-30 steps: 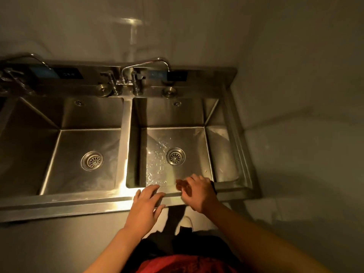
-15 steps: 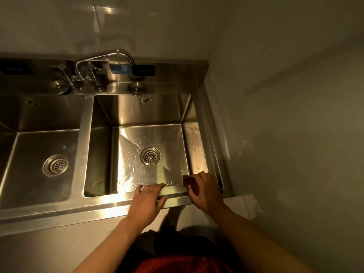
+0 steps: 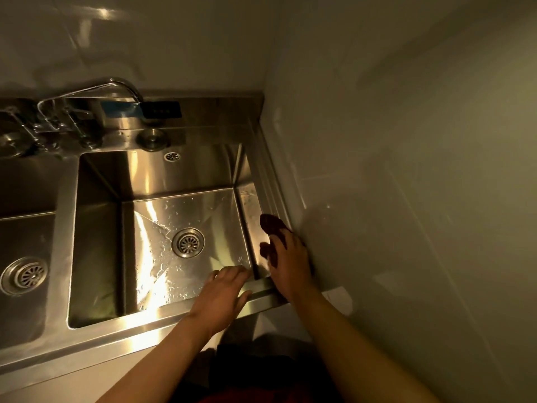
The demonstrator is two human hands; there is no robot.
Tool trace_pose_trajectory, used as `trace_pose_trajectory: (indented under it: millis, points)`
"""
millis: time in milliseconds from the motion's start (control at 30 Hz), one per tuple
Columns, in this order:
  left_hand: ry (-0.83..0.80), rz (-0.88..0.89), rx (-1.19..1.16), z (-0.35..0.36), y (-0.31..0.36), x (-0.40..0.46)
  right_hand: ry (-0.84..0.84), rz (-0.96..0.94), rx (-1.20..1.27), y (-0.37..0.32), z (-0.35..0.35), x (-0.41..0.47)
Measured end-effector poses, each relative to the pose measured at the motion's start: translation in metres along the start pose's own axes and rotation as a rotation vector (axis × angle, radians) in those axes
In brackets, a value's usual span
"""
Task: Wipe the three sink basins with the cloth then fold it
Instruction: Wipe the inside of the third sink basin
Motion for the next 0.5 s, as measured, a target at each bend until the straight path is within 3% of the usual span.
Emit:
trace_pose_trajectory:
  millis: [300,500]
  points:
    - [0.004,0.017,-0.012,0.022,-0.012,0.024,-0.002,-0.071,-0.093,-0.004,0.030,0.028]
    - [0.091,-0.115,-0.098,0.025,-0.038,0.025,0.014,-0.125,-0.105,-0.034,0.023,0.109]
Point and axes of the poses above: each hand's wrist, its own x-axis towards the middle knuckle, its own z-axis out of the palm, y = z × x, the point moved 10 cm from there along x, towards the middle knuckle, and after that the axes turned 8 degrees about z, right-handed, at the moved point
